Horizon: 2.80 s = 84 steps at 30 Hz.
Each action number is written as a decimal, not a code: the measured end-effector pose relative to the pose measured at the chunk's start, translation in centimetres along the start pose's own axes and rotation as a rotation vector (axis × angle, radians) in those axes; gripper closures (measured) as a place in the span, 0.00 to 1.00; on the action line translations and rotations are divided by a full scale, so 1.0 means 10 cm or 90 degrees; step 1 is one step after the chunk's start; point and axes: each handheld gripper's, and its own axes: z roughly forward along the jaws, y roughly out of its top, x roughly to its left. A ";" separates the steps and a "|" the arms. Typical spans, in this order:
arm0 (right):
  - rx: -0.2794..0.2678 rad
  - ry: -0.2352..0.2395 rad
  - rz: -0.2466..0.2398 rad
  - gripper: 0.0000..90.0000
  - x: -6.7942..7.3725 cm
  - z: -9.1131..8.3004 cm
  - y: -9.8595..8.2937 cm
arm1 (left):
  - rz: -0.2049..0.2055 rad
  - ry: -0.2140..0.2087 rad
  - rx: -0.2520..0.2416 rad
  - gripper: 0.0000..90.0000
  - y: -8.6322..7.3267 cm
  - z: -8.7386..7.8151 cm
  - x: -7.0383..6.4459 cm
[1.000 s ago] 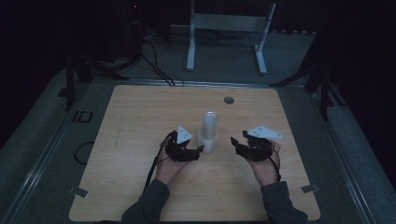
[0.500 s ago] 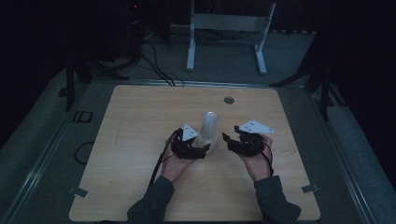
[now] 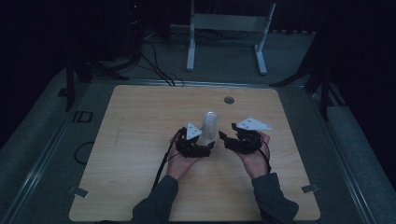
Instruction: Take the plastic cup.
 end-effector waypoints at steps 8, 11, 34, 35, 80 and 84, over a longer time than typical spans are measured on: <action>-0.006 0.011 -0.004 0.42 0.04 0.04 0.05 | 0.001 0.004 -0.002 0.22 0.01 0.02 -0.01; -0.009 0.015 -0.004 0.42 0.06 0.06 0.08 | 0.007 0.008 -0.002 0.23 0.01 0.02 -0.01; -0.032 0.043 -0.015 0.39 0.19 0.19 0.22 | 0.022 0.021 -0.012 0.24 -0.03 0.04 -0.04; -0.033 0.044 -0.016 0.39 0.19 0.20 0.22 | 0.022 0.020 -0.013 0.24 -0.03 0.04 -0.04; -0.043 0.062 0.002 0.42 0.18 0.40 0.34 | 0.016 0.027 -0.049 0.23 -0.04 0.10 -0.08; -0.046 0.062 0.004 0.42 0.19 0.38 0.36 | 0.016 0.028 -0.051 0.23 -0.04 0.11 -0.09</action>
